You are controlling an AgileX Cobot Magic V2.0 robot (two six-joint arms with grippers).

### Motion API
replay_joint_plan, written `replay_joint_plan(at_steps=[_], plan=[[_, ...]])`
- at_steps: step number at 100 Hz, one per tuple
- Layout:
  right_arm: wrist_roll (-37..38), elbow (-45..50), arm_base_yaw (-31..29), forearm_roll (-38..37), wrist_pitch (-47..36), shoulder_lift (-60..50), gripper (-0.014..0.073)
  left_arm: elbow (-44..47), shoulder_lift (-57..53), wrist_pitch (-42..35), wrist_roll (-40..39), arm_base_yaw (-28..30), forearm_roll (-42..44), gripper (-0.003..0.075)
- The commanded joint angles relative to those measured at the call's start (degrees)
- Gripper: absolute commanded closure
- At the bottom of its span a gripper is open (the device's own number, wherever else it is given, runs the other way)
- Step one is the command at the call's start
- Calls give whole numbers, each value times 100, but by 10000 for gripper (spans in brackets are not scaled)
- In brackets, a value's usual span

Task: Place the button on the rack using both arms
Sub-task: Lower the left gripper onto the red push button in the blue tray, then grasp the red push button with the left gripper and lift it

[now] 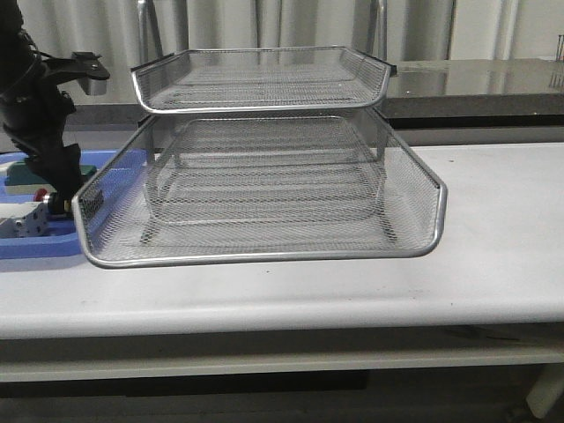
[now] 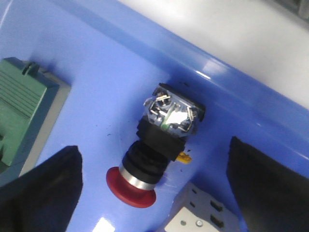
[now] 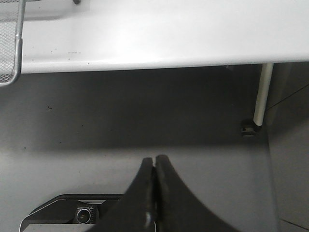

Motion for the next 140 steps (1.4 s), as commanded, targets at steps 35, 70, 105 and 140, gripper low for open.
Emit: replay_joint_plan(at_steps=[35,70,105,140], plan=[[-24,-194,-15,-102,-262,11,664,-189,65,-423,3,-26,-190,141],[-24,-194,-15,-102,-262,11,664,-189,276,-470,12,-26,-331,141],[-24,-194,-15,-102,-262,11,664,-189,298,-428,12,-26,-358,405],[-24,-194,-15,-102,-262,11,664,-1074,288,316,-325,-26,-358,703]])
